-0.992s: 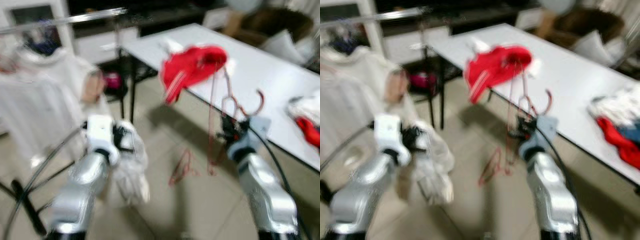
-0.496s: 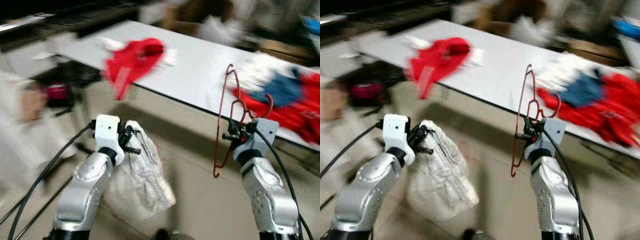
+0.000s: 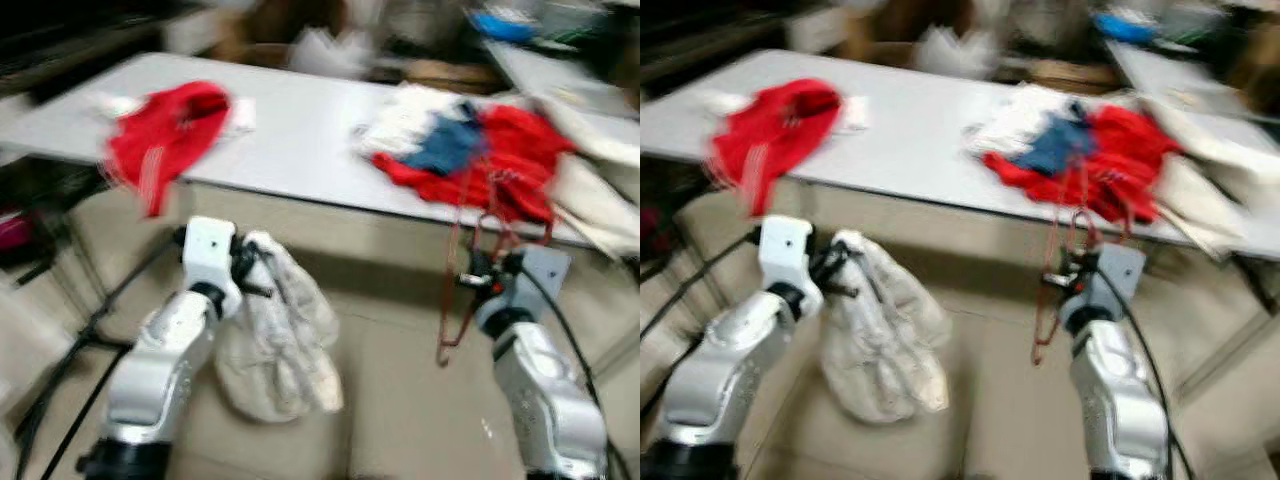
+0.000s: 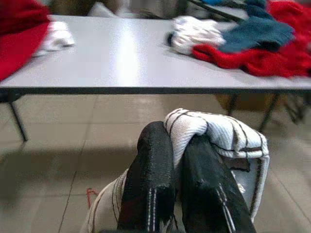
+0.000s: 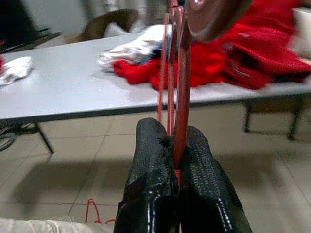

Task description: Hang hanger

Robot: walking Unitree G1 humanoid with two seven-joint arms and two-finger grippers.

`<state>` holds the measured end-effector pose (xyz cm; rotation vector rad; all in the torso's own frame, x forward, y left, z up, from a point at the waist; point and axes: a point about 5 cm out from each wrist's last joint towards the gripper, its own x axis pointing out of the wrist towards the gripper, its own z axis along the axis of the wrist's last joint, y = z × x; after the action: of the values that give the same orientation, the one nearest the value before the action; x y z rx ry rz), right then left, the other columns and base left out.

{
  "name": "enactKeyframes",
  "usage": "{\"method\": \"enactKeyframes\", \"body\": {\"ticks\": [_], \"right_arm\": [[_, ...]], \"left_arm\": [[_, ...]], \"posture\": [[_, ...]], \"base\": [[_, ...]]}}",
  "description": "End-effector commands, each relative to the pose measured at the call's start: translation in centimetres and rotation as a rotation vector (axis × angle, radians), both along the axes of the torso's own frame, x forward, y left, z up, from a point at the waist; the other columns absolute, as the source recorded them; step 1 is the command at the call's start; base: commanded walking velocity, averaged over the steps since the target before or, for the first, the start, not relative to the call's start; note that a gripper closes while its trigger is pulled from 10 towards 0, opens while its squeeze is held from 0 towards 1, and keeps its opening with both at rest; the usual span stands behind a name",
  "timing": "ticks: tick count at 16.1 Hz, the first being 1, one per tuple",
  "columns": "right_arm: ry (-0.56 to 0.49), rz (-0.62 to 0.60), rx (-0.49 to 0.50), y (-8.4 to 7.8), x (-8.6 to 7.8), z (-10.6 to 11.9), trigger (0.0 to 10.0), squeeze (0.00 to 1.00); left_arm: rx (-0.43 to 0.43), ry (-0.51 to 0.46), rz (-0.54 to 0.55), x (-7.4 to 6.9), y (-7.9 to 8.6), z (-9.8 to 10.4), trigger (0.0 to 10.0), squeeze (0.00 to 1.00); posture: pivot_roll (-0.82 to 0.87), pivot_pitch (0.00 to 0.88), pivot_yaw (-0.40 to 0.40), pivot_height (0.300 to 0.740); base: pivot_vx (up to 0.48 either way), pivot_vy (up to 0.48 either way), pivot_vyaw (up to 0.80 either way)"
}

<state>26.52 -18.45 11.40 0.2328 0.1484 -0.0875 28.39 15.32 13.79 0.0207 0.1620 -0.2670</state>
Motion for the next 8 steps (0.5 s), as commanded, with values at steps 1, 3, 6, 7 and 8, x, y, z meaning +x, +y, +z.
{"method": "enactKeyframes", "body": {"ticks": [1, 3, 6, 7, 8], "right_arm": [[0.007, -0.018, 0.003, -0.28, -0.02, -0.06, 10.0, 0.00], [0.019, -0.016, 0.019, -0.06, 0.13, -0.28, 10.0, 0.00], [0.033, 0.001, 0.016, 0.33, 0.36, -0.37, 10.0, 0.00], [0.035, 0.012, 0.007, 0.47, 0.44, -0.38, 10.0, 0.00], [0.035, 0.015, 0.005, 0.50, 0.46, -0.39, 10.0, 0.00]], "left_arm": [[0.001, -0.086, -0.024, 0.61, -0.47, 1.75, 10.0, 0.00], [0.019, -0.099, -0.029, 0.87, -0.27, 2.05, 10.0, 0.00], [0.033, -0.106, -0.031, 1.19, 0.08, 2.39, 10.0, 0.00], [0.038, -0.109, -0.034, 1.26, 0.07, 2.59, 10.0, 0.00], [0.039, -0.110, -0.035, 1.27, 0.04, 2.62, 10.0, 0.00]], "posture": [[-0.09, 0.000, -0.024, 0.740], [-0.08, 0.000, -0.017, 0.740], [-0.07, 0.000, -0.004, 0.740], [-0.07, 0.000, -0.005, 0.740], [-0.07, 0.000, -0.005, 0.740]], "base": [[0.000, 0.416, -0.80], [0.000, 0.424, -0.80], [0.000, 0.428, -0.79], [0.000, 0.428, -0.42], [0.000, 0.428, -0.42]]}}
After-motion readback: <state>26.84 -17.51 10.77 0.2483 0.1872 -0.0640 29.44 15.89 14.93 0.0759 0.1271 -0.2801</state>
